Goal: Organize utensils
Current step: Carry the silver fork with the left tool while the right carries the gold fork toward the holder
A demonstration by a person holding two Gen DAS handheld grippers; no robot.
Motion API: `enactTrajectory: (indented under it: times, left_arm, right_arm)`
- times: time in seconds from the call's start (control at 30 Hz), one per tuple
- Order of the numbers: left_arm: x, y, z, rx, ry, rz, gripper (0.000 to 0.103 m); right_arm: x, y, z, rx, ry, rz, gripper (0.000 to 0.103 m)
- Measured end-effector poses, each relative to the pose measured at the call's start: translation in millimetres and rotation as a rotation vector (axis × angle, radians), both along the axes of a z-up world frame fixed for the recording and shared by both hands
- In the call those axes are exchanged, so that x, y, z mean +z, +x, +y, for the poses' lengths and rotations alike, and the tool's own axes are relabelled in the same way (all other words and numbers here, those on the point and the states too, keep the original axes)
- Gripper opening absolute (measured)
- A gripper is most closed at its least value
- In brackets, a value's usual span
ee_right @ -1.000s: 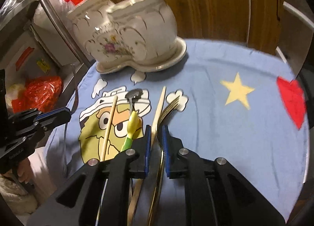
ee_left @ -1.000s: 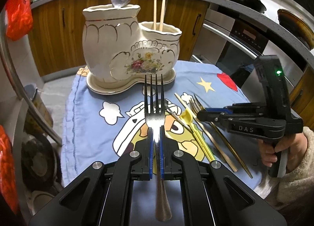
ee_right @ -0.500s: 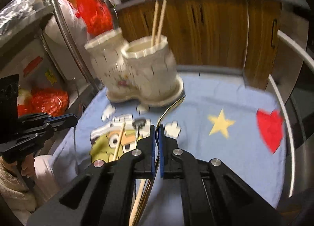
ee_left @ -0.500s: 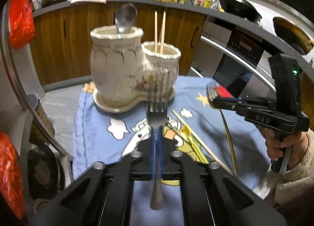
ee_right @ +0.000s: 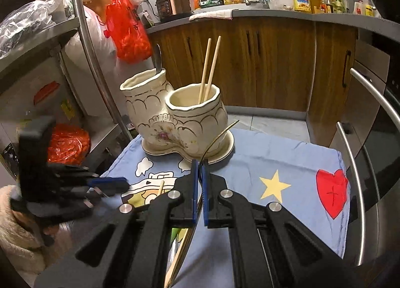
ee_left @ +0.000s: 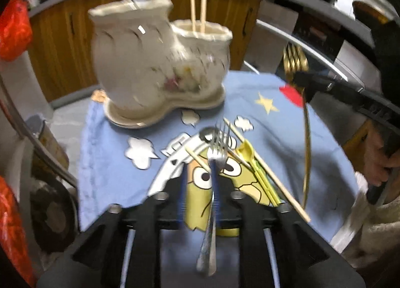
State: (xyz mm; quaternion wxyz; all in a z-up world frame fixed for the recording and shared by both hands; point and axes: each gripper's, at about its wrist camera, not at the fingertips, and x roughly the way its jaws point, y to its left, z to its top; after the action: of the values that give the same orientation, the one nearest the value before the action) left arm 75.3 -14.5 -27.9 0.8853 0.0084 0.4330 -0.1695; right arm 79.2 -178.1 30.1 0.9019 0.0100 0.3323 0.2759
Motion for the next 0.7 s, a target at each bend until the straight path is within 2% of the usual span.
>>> enactTrajectory:
  times: [0.1,0.23,0.37,0.4,0.6,0.67,0.7]
  left_arm:
    - [-9,12,-11,-0.037,-0.003,0.03,0.028]
    - [-13,32,-26,-0.095,0.014,0.011,0.028]
    - [-27,52,-29,-0.125,0.013,0.067,0.028]
    - [-30,55,-28,-0.127,0.003,0.072,0.032]
    - [-32,56,-32,-0.184,-0.03,0.075,0.032]
    - [-33,57,-31,-0.19,-0.029,0.075,0.03]
    - [-33,58,-29,-0.181,-0.032,0.077,0.023]
  right_arm:
    - [-1,-1,-1,0.001,0.005,0.006,0.003]
    - [-3,1,-5,0.0,0.018,0.023,0.003]
    - [-4,1,-9,0.001,0.024,0.031,0.003]
    - [-4,1,-10,0.001,0.025,0.034,0.003]
    - [-7,4,-11,0.004,0.036,0.047,0.003]
    - [-8,5,-10,0.005,0.039,0.05,0.003]
    - [-7,5,-10,0.006,0.038,0.05,0.003]
